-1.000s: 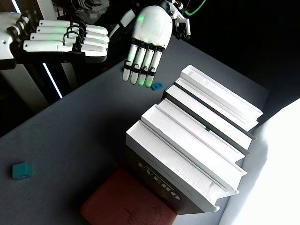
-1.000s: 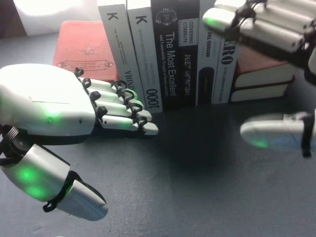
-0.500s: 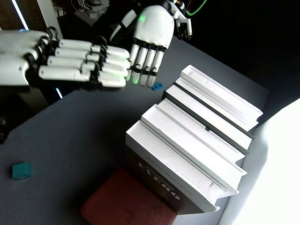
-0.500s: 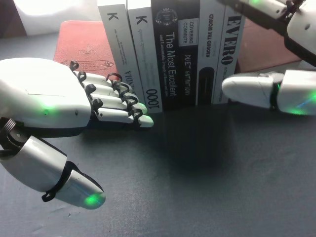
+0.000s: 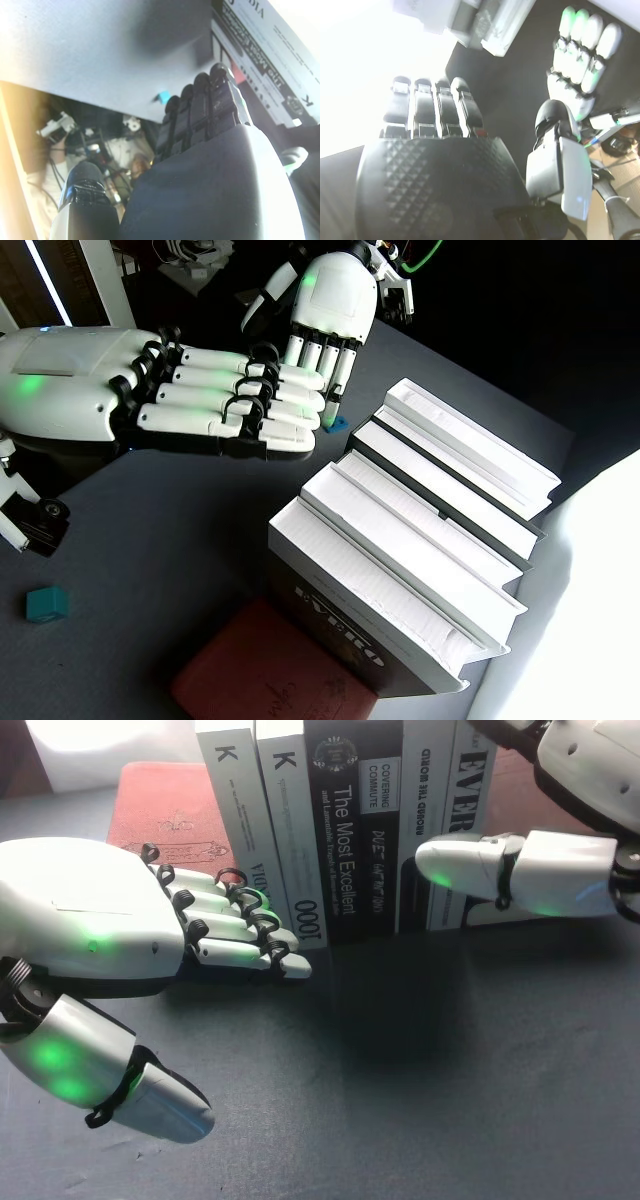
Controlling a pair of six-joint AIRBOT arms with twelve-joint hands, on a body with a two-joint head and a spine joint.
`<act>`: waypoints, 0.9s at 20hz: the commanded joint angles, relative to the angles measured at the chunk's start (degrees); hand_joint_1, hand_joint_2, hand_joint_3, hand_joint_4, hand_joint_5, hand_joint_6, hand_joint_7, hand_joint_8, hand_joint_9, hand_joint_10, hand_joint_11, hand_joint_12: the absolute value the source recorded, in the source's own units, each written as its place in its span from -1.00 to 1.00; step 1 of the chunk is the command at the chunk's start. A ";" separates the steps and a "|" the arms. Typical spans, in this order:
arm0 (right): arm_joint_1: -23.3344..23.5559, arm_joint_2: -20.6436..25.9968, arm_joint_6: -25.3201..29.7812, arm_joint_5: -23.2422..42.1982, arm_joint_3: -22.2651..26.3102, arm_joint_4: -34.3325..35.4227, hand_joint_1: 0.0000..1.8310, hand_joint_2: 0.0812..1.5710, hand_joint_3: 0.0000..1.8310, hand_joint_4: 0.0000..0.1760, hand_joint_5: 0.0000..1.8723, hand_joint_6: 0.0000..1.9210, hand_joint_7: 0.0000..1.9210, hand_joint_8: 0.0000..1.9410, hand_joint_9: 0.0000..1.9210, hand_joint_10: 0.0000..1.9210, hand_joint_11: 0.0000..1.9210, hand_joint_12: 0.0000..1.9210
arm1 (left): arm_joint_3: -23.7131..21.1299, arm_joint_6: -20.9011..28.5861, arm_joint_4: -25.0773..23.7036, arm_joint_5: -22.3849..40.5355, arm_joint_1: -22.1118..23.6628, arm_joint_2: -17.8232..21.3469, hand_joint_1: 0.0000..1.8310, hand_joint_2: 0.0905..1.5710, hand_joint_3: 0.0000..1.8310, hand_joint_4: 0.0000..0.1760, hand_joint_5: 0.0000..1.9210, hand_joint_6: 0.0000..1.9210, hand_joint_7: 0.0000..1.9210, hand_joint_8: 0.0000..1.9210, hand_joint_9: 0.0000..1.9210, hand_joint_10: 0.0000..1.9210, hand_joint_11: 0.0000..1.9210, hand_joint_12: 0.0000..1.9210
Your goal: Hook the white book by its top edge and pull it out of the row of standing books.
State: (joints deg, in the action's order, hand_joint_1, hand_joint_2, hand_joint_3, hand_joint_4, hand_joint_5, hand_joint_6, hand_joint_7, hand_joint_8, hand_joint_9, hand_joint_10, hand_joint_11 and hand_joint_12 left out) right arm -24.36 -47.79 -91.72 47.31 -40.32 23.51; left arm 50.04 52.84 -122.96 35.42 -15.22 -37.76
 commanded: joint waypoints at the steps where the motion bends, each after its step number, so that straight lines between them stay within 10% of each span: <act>1: 1.07 0.00 -0.67 7.20 -0.39 -1.06 -1.00 0.40 -1.00 -1.00 -1.00 -1.00 -1.00 -1.00 -1.00 -1.00 -1.00 -1.00 | -0.01 0.33 2.49 -1.78 0.97 -0.03 -1.00 0.32 -0.99 -1.00 -1.00 -1.00 -1.00 -1.00 -1.00 -1.00 -1.00 -1.00; 18: 1.07 -6.13 -3.17 6.85 -8.28 1.22 -1.00 0.42 -0.99 -1.00 -1.00 -1.00 -1.00 -1.00 -1.00 -1.00 -1.00 -1.00 | -0.49 0.33 3.05 -1.27 1.59 -0.03 -1.00 0.34 -0.99 -1.00 -1.00 -1.00 -1.00 -1.00 -1.00 -1.00 -1.00 -1.00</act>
State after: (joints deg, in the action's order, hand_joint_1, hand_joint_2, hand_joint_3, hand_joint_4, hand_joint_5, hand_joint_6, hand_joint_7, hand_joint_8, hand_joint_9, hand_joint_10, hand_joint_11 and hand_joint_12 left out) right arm -24.12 -54.30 -95.00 47.70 -48.64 26.52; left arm 49.80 52.93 -122.54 35.83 -14.50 -37.76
